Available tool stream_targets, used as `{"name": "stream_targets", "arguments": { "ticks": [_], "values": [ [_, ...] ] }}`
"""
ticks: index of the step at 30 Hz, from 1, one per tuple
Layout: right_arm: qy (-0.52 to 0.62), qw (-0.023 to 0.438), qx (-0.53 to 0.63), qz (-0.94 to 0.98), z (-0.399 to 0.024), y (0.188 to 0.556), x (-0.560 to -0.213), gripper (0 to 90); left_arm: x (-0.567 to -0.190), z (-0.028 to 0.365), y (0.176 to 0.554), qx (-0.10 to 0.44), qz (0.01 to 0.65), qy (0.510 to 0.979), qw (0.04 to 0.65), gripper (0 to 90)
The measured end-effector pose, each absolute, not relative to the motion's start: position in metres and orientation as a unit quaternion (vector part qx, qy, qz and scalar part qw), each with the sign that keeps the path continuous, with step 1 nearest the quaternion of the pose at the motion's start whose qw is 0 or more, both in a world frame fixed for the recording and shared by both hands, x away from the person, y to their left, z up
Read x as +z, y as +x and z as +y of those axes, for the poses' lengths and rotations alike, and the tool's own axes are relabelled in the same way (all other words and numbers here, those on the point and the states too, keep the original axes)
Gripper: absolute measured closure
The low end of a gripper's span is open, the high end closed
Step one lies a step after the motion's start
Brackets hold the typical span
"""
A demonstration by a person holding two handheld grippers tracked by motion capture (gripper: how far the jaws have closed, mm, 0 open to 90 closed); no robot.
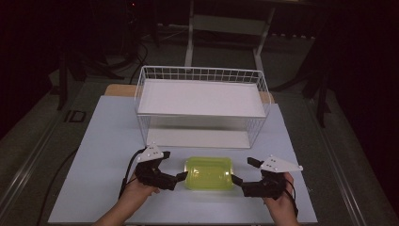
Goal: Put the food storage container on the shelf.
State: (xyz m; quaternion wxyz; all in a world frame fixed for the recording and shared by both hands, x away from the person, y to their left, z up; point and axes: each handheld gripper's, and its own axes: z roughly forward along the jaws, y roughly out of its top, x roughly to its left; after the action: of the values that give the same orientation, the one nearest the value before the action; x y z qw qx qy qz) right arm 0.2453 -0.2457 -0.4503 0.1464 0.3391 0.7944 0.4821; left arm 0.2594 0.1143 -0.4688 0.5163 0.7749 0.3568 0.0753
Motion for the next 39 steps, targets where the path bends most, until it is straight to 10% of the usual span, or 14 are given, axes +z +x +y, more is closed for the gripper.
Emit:
{"name": "stream_targets", "arguments": {
  "ticks": [12,39],
  "values": [
    [0.36,0.152,0.456,0.8,-0.231,0.27,-0.453,11.1,-0.482,0.099,0.283,0.049,0.368,0.779,0.506,2.3],
    [0.449,0.047,0.385,0.805,-0.22,0.291,-0.497,40.6,-0.511,0.086,0.29,-0.024,0.449,0.785,0.427,58.2]
  ]
}}
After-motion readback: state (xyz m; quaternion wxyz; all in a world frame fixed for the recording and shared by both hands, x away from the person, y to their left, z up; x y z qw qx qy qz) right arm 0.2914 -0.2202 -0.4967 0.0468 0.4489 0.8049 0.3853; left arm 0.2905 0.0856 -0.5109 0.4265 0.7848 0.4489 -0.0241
